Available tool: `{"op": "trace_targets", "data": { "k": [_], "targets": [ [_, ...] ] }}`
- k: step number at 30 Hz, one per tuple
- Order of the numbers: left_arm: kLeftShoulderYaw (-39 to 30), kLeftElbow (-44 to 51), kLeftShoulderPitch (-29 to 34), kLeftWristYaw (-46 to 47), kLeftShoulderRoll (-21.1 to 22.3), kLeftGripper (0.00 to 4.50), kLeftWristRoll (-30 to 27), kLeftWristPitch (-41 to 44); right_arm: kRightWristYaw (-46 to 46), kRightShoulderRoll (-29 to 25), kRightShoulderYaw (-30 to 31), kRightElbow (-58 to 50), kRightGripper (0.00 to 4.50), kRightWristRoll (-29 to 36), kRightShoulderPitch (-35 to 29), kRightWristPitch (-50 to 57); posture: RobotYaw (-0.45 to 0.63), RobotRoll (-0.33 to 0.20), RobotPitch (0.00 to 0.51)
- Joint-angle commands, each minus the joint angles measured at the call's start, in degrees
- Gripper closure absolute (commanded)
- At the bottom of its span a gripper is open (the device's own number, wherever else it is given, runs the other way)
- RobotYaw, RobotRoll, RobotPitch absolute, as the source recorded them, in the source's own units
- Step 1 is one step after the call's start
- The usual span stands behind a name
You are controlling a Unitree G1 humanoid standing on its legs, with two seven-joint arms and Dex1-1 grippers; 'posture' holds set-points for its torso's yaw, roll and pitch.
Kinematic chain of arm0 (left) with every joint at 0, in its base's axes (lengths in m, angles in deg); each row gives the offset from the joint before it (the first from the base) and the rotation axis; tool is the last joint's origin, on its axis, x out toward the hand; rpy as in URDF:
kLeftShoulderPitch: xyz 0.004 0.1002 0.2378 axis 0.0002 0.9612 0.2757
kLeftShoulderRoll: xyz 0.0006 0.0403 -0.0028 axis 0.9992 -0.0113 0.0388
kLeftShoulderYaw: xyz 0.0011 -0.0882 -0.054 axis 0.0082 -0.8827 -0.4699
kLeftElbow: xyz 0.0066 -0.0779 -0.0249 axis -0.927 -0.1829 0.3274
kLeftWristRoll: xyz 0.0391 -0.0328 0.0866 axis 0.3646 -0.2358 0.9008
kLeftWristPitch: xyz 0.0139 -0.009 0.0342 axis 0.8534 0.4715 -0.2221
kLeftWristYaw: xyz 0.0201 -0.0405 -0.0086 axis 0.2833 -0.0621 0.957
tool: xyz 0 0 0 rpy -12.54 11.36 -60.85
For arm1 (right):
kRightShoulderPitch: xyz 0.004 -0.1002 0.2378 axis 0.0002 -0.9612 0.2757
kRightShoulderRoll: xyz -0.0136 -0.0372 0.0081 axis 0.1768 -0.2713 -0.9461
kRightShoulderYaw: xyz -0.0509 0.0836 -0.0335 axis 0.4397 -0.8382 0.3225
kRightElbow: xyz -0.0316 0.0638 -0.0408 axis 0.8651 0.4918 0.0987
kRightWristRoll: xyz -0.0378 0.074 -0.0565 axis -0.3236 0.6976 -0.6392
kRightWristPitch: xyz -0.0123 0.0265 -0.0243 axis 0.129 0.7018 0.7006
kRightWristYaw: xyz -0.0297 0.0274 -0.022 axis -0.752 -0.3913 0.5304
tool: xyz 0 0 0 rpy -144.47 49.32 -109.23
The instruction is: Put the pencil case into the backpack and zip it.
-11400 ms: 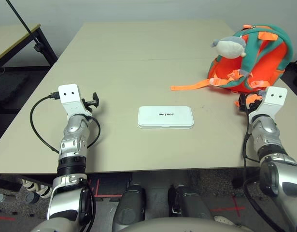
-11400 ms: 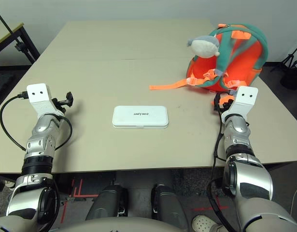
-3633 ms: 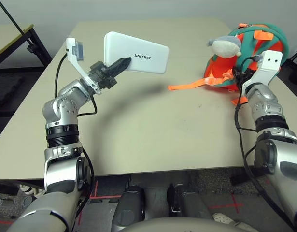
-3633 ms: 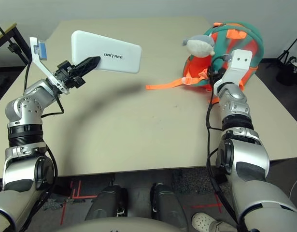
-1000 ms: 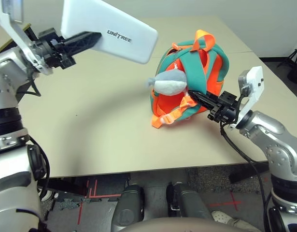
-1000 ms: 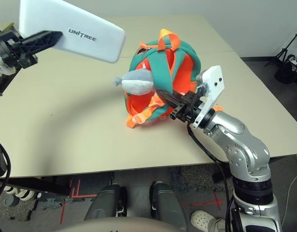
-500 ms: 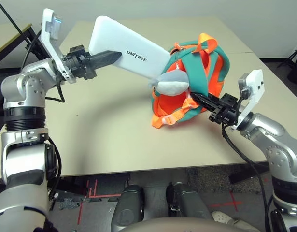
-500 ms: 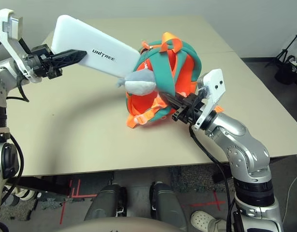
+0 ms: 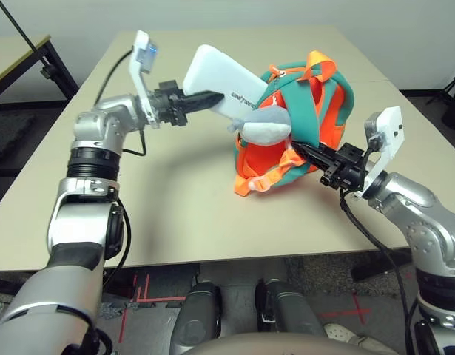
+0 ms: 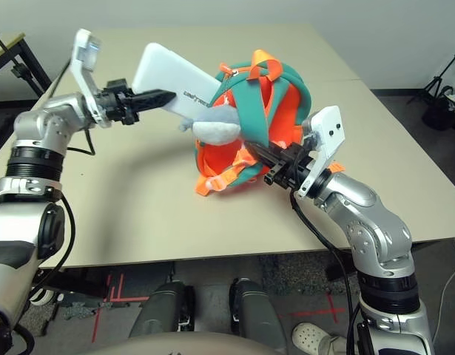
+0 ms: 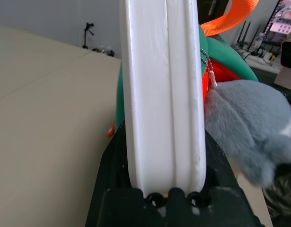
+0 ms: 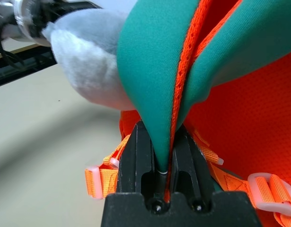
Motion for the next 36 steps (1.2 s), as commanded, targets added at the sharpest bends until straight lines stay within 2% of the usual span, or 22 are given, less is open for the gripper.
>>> {"op": "trace_targets", "data": {
  "k": [1,7,10,13,16,25,32,36],
  "targets": [
    [1.29,-2.38,-0.73,0.76,-3.63,3.19,2.62,-4.54,-0.07,-0.76,0.04,-0.64,4.4,-0.33,-0.62,-0.13,0.1,0.0,0.064],
    [2.27,-4.37,-0.49,0.35,-7.54,3.19,5.03,-6.65,1.03,-1.1,-0.36,-2.67,4.4,-0.07,-1.86,0.42,0.05,0.0,0.059],
    [2.23,-4.56,-0.93,0.79,-7.25,2.19,5.96,-7.58,1.64,-1.35,-0.72,-3.54,4.4,0.01,-2.7,0.68,0.05,0.0,0.059],
    [6.52,-1.3,0.73,-1.17,-4.29,1.08,10.63,-10.9,1.31,-2.11,-0.49,-3.42,4.4,-0.21,-2.92,0.7,0.06,0.0,0.064],
    [5.94,4.12,2.1,-1.8,-2.15,0.0,8.97,-6.43,0.89,-2.19,0.41,-2.38,4.4,-0.26,-1.99,0.44,0.08,0.0,0.068],
    [1.37,21.39,8.39,1.18,5.01,0.0,4.33,4.69,-0.69,-1.63,2.55,0.54,4.4,-0.94,0.76,-0.25,0.14,0.0,0.071],
    [-3.27,26.89,11.17,5.91,7.41,0.0,0.91,8.7,-1.56,-1.05,3.03,1.84,4.4,-1.68,1.88,-0.61,0.15,0.0,0.068],
    [-3.62,27.25,11.66,7.35,7.33,1.37,0.21,8.82,-1.98,-0.76,3.18,2.18,4.4,-1.8,2.11,-0.76,0.15,0.0,0.065]
  ]
}}
